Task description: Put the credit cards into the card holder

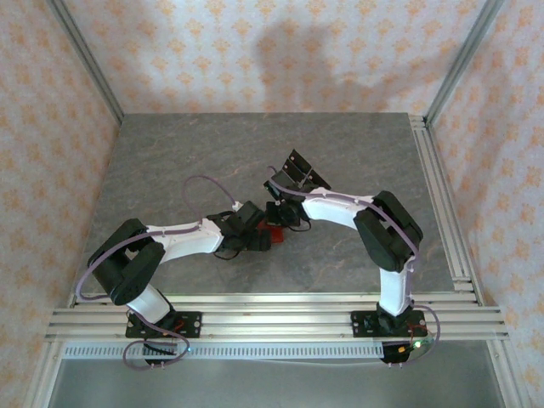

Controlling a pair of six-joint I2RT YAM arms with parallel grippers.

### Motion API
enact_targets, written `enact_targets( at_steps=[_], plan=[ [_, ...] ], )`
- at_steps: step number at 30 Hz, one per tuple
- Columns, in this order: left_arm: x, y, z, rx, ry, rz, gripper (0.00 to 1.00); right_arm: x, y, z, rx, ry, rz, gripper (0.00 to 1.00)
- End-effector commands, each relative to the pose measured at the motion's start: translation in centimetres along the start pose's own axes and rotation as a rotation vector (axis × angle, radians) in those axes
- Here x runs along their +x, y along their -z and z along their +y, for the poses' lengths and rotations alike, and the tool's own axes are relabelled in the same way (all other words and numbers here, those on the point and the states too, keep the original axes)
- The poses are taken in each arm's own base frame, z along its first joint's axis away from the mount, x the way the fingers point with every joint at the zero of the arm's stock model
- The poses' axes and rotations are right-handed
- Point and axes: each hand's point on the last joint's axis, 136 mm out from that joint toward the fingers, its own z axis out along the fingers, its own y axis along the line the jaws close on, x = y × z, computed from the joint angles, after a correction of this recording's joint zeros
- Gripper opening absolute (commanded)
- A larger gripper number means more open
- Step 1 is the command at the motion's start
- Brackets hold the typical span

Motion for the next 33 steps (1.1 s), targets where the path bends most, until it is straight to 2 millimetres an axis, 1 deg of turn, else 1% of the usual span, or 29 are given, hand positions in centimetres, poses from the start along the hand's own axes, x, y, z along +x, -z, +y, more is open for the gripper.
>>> enact_targets(
  at_steps=[1,5,8,14,16,20,25,33],
  plan=[
    [2.0,-1.7,0.8,-0.020,-0.004,0.057,0.95,4.5,-2.4,-3.7,0.169,0.054,0.138,0.00],
    [2.0,-1.2,0.8,-0.008,-0.008,0.056,0.95,5.9,-3.5,-4.6,0.211,0.074,0.180,0.00],
    [1.7,-0.4,0.8,-0.002,-0.015,0.043,0.95,6.8,-4.0,-5.2,0.238,0.088,0.199,0.00],
    [0.9,1.6,0.8,0.016,-0.019,-0.004,0.95,7.5,-4.5,-6.4,0.287,0.101,0.218,0.00],
    [1.0,2.1,1.0,0.016,-0.019,-0.011,0.95,7.7,-4.6,-6.7,0.300,0.109,0.226,0.00],
    [1.2,3.0,2.2,-0.016,-0.016,-0.032,0.95,8.2,-4.9,-7.2,0.335,0.137,0.237,0.00],
    [1.4,3.6,4.0,-0.085,-0.002,-0.047,0.95,8.8,-5.1,-7.3,0.381,0.185,0.247,0.00],
    [1.0,4.3,5.3,-0.143,0.032,-0.074,0.94,9.9,-5.6,-7.5,0.480,0.283,0.274,0.00]
  ],
)
